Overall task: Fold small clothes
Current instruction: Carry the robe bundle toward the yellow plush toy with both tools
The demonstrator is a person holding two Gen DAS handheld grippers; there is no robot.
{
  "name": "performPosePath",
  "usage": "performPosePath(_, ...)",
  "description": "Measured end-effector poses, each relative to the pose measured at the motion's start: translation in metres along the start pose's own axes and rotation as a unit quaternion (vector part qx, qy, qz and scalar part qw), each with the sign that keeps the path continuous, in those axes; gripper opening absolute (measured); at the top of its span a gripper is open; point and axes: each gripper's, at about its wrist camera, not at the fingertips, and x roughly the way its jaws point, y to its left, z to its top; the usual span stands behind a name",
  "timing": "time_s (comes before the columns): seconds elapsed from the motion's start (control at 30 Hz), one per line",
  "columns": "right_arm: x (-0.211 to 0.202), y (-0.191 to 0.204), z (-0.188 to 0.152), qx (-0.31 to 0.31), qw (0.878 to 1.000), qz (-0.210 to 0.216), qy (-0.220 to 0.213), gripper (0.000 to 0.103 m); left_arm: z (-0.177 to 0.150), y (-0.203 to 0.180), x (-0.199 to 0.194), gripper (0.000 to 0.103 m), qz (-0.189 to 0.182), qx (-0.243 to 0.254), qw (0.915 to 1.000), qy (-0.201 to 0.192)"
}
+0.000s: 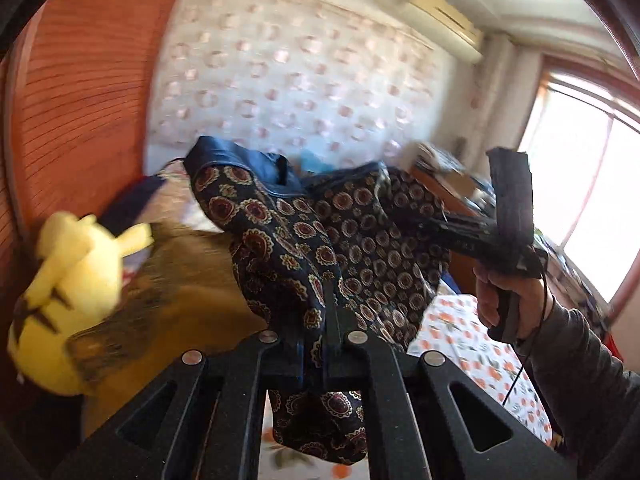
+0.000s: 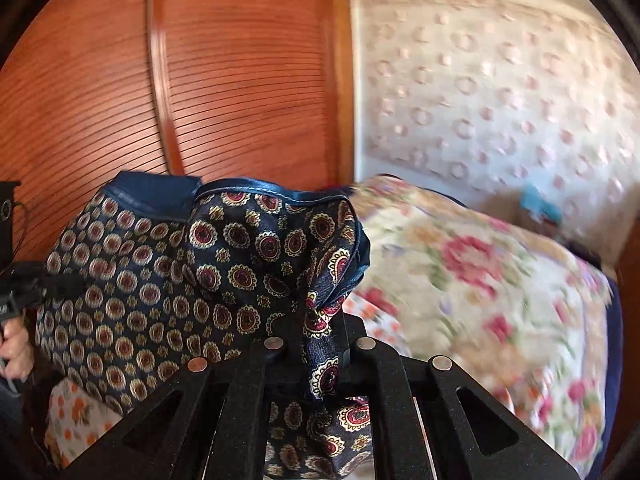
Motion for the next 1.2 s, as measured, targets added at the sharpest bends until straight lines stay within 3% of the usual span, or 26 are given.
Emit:
performPosePath(0.17,0.077,0.035,0.039,-0.035,0.999,0.013,0.016,0.006,-0.022,0.043,-0.002,0.006,0.019,-0.053,0.9984,-0.002)
performPosePath(0.43,0.169,0.043,0.044,-0.031,0.998,0.0,0.049,0.006,-0.062,0.064,0.006,0.006,0.08,-0.078,0.9937,0.005)
performPosePath(0.5,0.177,0.045,0.046,-0.028,0.998,-0.005,0.049,0.016,-0.068,0.068,0.015,0.006,0.096,-0.082,0.9918,0.017)
performPosePath(0.67,0.164,0.047,0.048,-0.004,0.999,-0.039,0.028,0.049,-0.083,0.078,0.012,0.006,0.104,-0.096,0.9897,0.022)
performPosePath(0.83,0.113,0.049,0.035,0.009,0.999,-0.032,-0.019,0.052,-0.083,0.077,0.013,0.009,0.116,-0.093,0.9886,0.027)
performPosePath(1.07,0.09,0.05,-0.001,0.021,1.0,0.007,-0.001,0.052,-0.077,0.074,-0.001,0.014,0.125,-0.088,0.9877,0.036)
performPosePath(1.2,0.049,0.053,-0.018,0.029,1.0,0.004,0.003,0.052,-0.077,0.06,-0.016,0.02,0.157,-0.056,0.9855,0.033)
